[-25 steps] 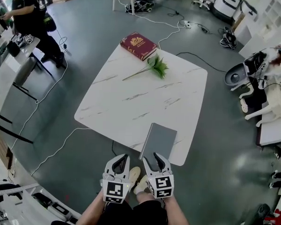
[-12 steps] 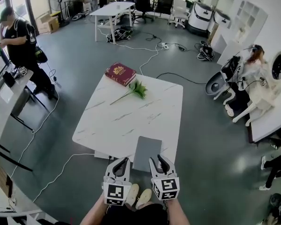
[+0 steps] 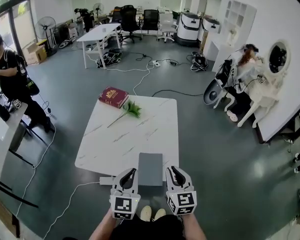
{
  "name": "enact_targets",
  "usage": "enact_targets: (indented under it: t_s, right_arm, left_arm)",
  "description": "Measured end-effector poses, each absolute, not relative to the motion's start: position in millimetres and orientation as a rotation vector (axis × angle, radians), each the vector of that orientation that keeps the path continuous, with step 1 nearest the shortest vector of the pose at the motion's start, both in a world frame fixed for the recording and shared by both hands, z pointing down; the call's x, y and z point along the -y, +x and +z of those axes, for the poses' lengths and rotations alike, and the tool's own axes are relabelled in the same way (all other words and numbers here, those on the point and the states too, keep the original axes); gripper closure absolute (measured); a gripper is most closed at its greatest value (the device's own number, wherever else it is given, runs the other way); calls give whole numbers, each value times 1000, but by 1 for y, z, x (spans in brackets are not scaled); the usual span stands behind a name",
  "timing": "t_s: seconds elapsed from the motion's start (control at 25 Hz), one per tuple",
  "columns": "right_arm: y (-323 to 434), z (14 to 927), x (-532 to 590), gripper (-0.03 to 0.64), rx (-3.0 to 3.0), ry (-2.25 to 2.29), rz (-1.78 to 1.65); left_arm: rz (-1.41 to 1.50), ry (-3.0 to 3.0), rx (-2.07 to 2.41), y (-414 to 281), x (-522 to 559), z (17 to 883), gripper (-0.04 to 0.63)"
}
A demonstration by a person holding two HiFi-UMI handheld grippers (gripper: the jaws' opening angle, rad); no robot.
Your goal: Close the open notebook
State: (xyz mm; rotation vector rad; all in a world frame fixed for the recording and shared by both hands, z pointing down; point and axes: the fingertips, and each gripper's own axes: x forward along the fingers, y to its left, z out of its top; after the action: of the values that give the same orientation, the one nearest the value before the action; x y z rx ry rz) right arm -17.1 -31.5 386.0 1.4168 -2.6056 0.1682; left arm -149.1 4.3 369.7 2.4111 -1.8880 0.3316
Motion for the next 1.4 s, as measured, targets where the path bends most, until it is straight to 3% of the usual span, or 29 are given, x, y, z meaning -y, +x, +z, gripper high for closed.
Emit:
enact_targets:
  t_s: [0.36,1.4]
  right_arm:
    - [7,374,-3,600,2583,1551,142]
    - [11,375,-17,600,2588,1556,137]
  left_arm:
    - [331,2482,1847,-137,-27,361,570]
    - [347,2483,1833,-130,-41,366,570]
